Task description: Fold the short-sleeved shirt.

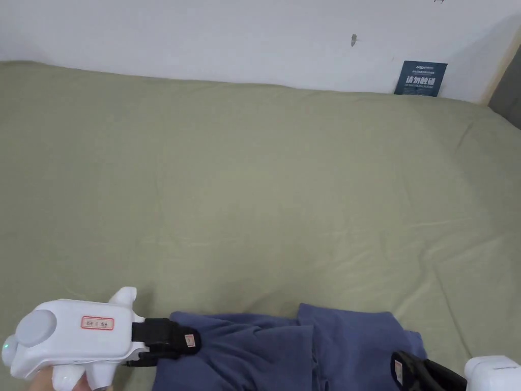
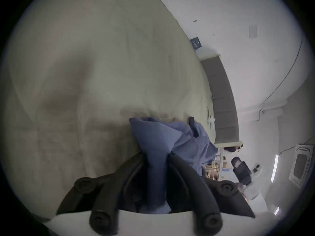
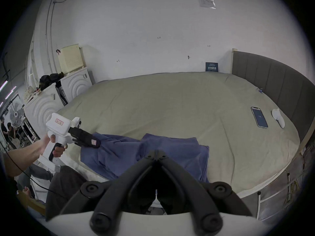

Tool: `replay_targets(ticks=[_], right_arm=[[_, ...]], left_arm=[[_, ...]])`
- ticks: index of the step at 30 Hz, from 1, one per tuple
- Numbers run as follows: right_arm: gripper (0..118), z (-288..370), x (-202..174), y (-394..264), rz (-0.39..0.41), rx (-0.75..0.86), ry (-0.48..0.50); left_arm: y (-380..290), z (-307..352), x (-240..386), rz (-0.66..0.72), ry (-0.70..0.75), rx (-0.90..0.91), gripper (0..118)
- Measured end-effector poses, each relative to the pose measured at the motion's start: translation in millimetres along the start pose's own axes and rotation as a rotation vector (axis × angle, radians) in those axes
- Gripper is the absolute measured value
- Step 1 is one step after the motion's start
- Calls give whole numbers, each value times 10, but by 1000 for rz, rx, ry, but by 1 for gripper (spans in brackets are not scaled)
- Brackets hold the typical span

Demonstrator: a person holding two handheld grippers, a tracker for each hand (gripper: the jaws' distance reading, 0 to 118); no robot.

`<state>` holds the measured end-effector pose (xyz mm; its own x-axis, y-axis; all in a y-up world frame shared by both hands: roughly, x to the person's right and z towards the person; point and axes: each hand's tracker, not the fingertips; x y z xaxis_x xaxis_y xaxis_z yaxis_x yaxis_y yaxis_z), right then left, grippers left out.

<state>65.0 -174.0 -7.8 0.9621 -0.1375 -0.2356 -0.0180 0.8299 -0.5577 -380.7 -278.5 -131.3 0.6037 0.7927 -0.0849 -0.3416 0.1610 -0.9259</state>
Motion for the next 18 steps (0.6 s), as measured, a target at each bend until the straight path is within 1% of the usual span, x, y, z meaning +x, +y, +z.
replay_targets(ticks=[2, 4, 7, 9, 11, 12, 14, 16, 18], right_arm=[[0, 20, 4, 15, 2, 5, 1], [0, 19, 10, 31, 8, 10, 5], [0, 21, 21, 68, 14, 24, 18], [0, -10, 15, 94, 25, 34, 27], [0, -25, 0, 124, 57, 52, 28], [0, -25, -8, 143, 66, 64, 19], [0, -11, -2, 184, 55, 91, 20], [0, 32, 4, 253, 41, 140, -5], [0, 127, -21, 340, 87, 219, -75]], left_arm=[[-12, 151, 19, 4, 19, 56, 15], [-5, 366, 41, 11, 72, 127, 15], [-3, 895, 30, 15, 128, 219, 15], [-30, 1288, 122, 35, 248, 287, 15], [-60, 1586, 257, -26, 372, 337, 15], [-70, 1639, 387, -70, 451, 331, 15], [-82, 1687, 591, -117, 513, 318, 15], [-99, 1589, 805, -137, 522, 277, 15], [-144, 1437, 1055, -196, 532, 249, 15]])
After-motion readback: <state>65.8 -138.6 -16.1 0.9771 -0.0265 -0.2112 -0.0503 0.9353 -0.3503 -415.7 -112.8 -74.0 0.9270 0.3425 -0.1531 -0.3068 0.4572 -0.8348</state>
